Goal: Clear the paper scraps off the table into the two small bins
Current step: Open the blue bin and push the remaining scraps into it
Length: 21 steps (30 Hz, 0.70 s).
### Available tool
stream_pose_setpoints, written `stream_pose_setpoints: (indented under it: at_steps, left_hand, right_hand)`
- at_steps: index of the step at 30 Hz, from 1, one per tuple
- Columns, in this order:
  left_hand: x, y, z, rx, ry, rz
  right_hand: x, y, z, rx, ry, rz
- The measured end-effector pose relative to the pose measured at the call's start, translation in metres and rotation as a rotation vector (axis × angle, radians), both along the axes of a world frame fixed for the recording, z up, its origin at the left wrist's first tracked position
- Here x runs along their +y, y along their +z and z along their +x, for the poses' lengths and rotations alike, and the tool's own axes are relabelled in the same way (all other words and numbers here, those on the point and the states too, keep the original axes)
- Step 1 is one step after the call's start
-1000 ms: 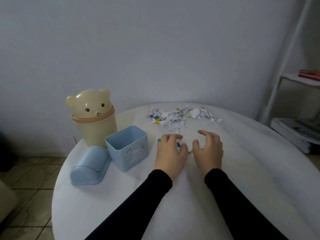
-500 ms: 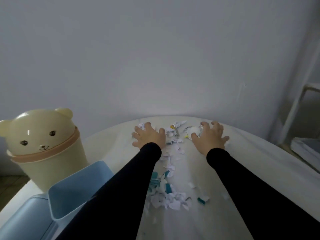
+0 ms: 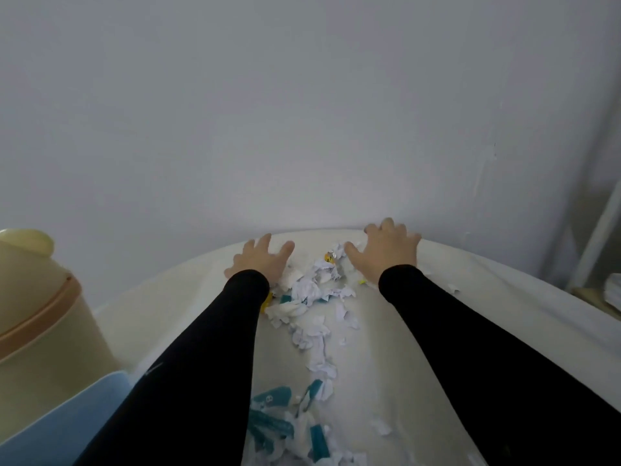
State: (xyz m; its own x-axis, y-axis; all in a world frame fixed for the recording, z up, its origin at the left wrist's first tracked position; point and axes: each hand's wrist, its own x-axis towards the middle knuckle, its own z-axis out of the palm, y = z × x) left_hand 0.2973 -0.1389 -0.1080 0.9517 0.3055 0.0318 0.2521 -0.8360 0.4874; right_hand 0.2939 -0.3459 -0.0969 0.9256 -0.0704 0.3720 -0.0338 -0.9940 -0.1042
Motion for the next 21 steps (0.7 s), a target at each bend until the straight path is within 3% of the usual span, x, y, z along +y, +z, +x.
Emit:
stream_pose_setpoints:
  at_steps: [2, 7, 21]
  left_hand:
    - [-0.012, -0.002, 0.001, -0.009, -0.049, 0.046]
    - [-0.025, -0.027, -0.002, -0.067, -0.134, 0.417]
    - [-0.027, -0.027, -0.043, -0.056, -0.323, 0.346]
  right_hand:
    - [0.009, 0.005, 0.013, 0.076, 0.131, -0.028]
    - [0.029, -0.016, 0.034, 0.388, 0.263, 0.079]
    - [0.037, -0.039, -0.02, 0.401, 0.423, 0.009]
